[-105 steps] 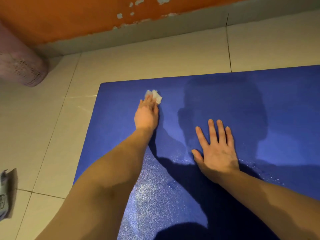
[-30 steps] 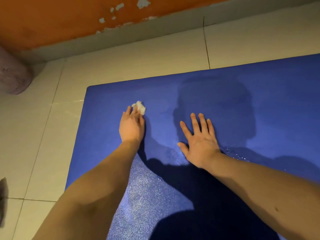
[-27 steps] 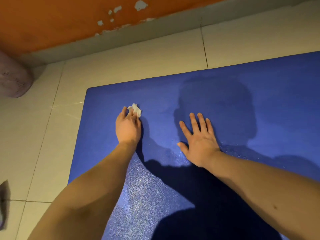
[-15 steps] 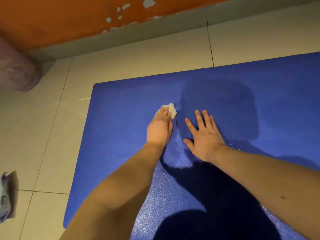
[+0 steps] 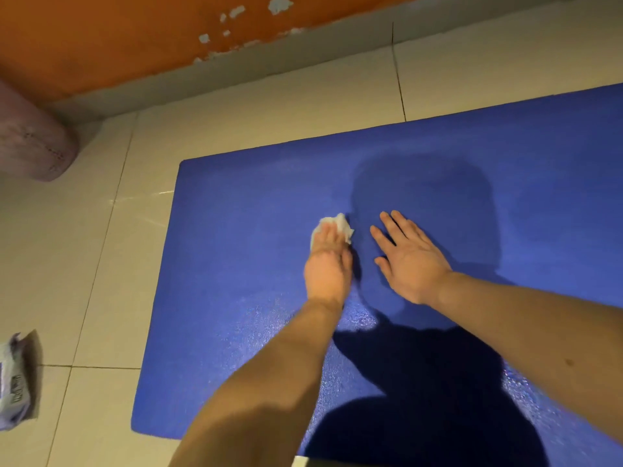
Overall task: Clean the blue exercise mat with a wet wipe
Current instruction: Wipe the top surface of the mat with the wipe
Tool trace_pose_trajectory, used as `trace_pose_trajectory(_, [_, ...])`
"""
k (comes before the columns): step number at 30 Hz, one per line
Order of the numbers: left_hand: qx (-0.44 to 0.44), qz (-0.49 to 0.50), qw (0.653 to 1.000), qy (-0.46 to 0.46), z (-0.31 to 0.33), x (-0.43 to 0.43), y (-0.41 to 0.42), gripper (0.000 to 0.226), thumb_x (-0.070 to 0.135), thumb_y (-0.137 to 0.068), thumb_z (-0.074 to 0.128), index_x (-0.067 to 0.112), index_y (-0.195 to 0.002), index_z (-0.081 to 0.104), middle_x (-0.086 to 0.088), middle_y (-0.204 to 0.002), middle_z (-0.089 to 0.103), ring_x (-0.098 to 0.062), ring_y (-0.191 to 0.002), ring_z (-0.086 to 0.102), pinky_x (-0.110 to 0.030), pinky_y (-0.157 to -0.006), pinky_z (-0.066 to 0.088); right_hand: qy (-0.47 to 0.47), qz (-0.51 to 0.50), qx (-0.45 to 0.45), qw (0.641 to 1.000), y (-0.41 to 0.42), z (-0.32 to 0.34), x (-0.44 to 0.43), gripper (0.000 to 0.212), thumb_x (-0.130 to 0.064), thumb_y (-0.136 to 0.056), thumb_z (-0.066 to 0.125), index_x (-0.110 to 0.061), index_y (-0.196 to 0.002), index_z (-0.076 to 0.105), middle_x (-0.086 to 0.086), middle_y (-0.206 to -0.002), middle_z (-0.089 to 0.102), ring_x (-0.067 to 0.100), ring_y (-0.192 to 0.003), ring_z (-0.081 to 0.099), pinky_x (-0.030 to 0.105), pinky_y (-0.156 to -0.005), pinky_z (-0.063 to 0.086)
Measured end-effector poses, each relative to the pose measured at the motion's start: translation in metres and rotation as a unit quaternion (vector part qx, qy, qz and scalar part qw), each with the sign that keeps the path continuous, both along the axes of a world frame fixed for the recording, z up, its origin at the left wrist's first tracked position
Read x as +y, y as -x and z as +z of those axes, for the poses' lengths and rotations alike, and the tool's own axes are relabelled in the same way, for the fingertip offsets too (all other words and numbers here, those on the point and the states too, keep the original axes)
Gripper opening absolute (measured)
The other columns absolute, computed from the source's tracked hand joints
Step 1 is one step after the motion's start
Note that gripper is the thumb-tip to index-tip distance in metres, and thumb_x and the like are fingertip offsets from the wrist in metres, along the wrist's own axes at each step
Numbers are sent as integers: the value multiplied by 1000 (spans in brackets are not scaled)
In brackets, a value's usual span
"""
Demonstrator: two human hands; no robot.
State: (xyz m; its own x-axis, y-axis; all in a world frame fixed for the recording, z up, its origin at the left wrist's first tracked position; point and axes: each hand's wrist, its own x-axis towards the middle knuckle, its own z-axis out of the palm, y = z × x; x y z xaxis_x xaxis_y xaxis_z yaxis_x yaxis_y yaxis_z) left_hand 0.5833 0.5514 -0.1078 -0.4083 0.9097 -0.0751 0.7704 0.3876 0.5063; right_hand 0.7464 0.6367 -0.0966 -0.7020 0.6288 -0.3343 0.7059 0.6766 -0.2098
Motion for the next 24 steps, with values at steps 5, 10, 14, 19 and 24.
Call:
trace_pose_trajectory(5, [19,9,1000,5,0,-16,24,53,23,-104,43,36,-154,34,15,-161,28,-2,-149,21,-22,-116,30,5,0,-9,1000,-7,5,-3,65,-41,-108,26,-17,-162,-1,6,-168,-15,25,-155,-17,41,-127,-5])
trace_pose_trajectory(10, [59,103,992,47,4,-58,77,48,26,-103,43,33,-150,43,14,-159,33,-10,-143,37,-30,-104,43,24,-5,-11,1000,-22,10,-8,66,-39,-108,30,-17,-162,1,6,-169,-14,25,-155,-16,40,-127,-4])
trace_pose_trajectory(14, [30,128,990,41,3,-48,37,43,26,-103,43,19,-145,51,5,-159,36,-24,-141,42,-34,-106,41,24,-9,-18,1000,-36,8,-17,66,-38,-108,30,-17,-162,-1,6,-168,-16,25,-154,-18,40,-127,-4])
trace_pose_trajectory(19, [-8,-37,999,5,3,-42,-43,44,14,-102,45,0,-143,49,-14,-155,41,-27,-146,32,-39,-120,26,29,-19,-28,999,-33,10,-18,66,-37,-108,31,-17,-162,-2,6,-168,-17,26,-154,-18,41,-127,-4])
trace_pose_trajectory(24, [22,6,999,22,2,-63,1,50,21,-103,46,28,-152,41,10,-161,30,-5,-149,24,-25,-118,29,44,-30,-45,998,-34,14,-23,68,-34,-107,35,-18,-162,0,7,-168,-17,27,-155,-17,41,-127,-2])
